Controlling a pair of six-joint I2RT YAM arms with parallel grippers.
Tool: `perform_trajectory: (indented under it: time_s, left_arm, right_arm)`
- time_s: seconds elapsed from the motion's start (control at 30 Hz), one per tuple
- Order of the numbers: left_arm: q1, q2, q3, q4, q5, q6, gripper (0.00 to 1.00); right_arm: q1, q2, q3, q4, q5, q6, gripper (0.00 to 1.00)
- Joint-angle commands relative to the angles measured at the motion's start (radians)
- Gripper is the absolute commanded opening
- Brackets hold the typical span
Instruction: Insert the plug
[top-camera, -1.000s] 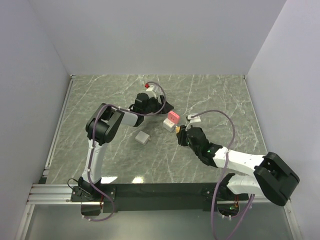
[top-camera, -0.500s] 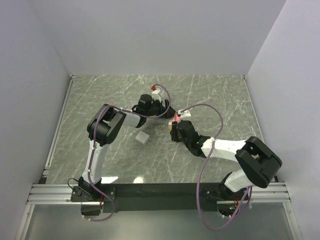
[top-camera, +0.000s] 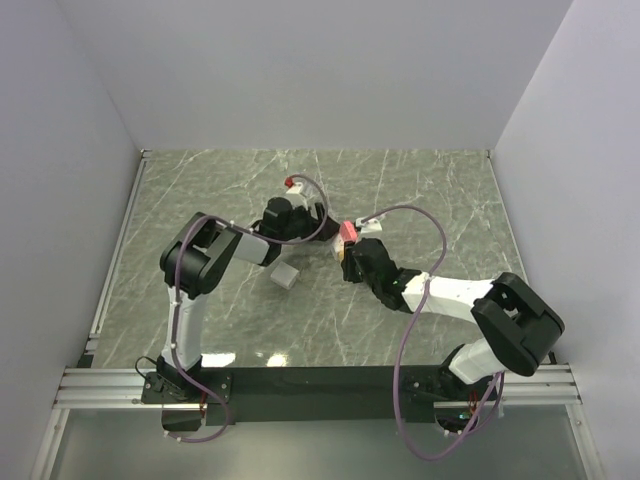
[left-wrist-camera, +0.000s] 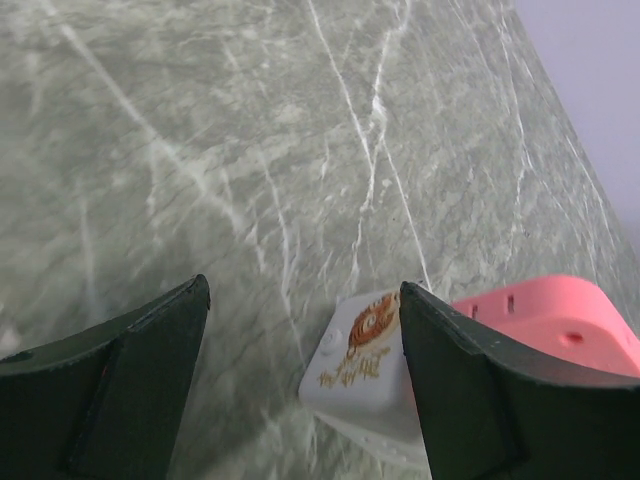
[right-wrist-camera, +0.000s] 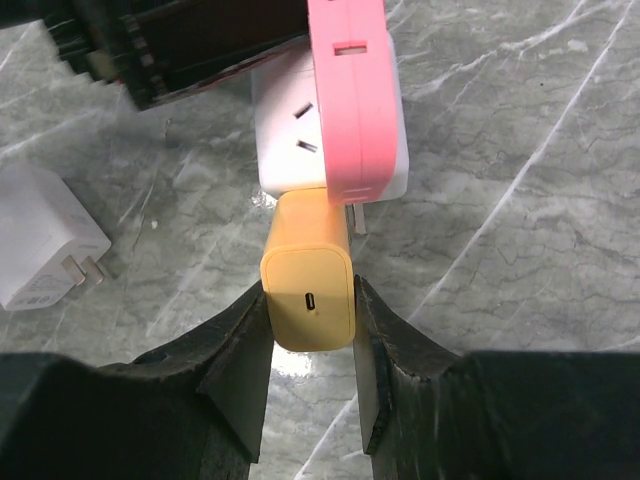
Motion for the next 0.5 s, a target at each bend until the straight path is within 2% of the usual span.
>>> perform_trajectory:
  time_s: [0.0,0.23,0.47]
  left_arm:
    - [-0.023,-0.055,-0.109,-0.077,0.029,-0.001,0.82]
    - [-0.030,-0.116,-0.244,-0.005,0.024,-0.049,0.82]
    - [-0.090,-0.102,-0.250,0.023,0.026,-0.049,0.82]
  right_arm:
    - [-0.039,-0.003,0.049,0.015,0.087,-0.020,0.00]
    - [-0.051,0.023,0.089,0.009,0.112,-0.041,0.00]
    - [-0.077,0.027,0.082,0.032,0.132,-0.043,0.00]
